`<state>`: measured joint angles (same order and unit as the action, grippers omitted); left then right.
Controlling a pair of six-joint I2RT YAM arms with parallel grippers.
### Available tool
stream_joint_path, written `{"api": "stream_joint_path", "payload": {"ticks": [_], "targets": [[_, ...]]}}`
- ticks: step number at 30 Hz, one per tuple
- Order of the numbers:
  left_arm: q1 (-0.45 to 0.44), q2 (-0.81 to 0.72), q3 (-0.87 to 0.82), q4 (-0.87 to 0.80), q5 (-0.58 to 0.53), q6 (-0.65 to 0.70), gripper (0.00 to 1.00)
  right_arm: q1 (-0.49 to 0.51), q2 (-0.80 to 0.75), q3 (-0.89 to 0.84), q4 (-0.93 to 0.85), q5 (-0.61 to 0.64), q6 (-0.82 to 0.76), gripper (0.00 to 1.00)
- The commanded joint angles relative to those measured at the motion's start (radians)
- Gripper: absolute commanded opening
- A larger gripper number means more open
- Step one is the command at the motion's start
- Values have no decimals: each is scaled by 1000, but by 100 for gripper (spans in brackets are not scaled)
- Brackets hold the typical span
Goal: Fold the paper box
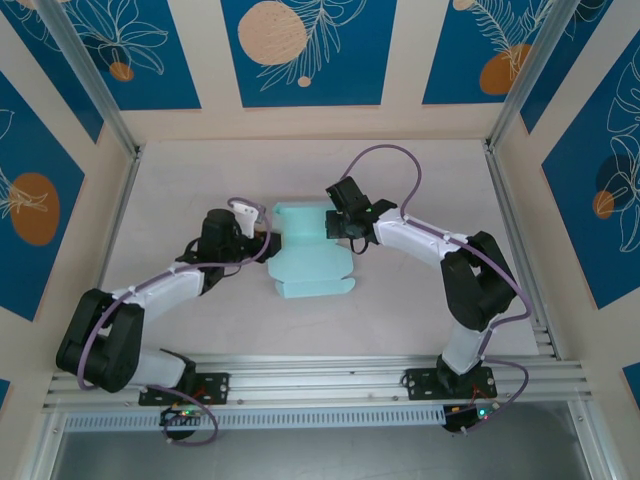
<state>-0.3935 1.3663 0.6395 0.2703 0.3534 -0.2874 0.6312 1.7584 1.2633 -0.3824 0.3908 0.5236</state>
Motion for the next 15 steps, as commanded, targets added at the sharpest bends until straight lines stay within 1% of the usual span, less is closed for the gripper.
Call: {"api": "stream_joint_path", "payload": {"ticks": [1,4,7,13,14,15], "targets": [[-10,18,29,1,-12,32,37,8,2,30,11,-23,-3,0],[-10,53,54,25,-32,40,37,14,-4,26,13,-21,-2,0],[-11,81,69,43,-80,57,37,19,-12,21,14,-23,-2,0],[-22,102,68,89,-212,87,37,29,-17,23,14,-30,-1,0],[-22,102,66,99,-228,93,39,31,-18,23,14,-30,-3,0],[-24,102,65,108,-243,99,44,31,-17,24,11,-31,-3,0]]}}
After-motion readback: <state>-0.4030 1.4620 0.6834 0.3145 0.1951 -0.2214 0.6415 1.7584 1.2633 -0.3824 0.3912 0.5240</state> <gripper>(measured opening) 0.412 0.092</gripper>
